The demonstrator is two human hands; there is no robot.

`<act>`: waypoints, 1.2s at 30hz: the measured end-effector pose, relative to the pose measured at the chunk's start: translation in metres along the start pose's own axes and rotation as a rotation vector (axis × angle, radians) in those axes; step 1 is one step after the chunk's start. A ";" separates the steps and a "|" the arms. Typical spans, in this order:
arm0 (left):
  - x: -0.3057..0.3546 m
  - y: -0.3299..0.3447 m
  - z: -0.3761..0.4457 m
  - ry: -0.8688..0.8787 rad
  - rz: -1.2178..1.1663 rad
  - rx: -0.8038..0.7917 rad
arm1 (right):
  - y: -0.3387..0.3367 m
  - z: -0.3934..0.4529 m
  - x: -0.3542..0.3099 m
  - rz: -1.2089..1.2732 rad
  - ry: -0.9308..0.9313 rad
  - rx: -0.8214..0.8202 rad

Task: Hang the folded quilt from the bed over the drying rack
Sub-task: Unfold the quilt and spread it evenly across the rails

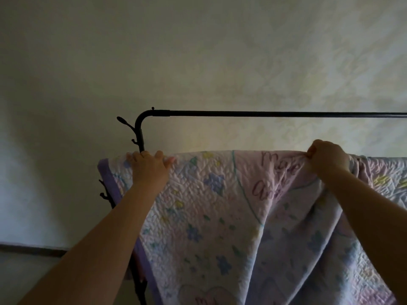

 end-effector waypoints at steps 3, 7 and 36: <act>0.009 -0.004 -0.003 -0.141 0.017 -0.144 | 0.004 -0.003 -0.004 0.123 -0.105 -0.027; 0.079 -0.021 -0.038 0.001 0.033 -0.139 | 0.005 -0.010 -0.002 0.284 -0.140 0.024; 0.307 -0.045 -0.139 0.408 -0.199 -0.134 | -0.010 -0.006 0.092 0.435 -0.242 -0.087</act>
Point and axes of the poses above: each hand's wrist, its own z-axis towards the middle knuckle, its own y-axis out of the palm, x = y × z, the point moved 6 cm from there along z, towards the middle knuckle, and after that the axes turned 13 degrees about -y, right-handed, at the moved point
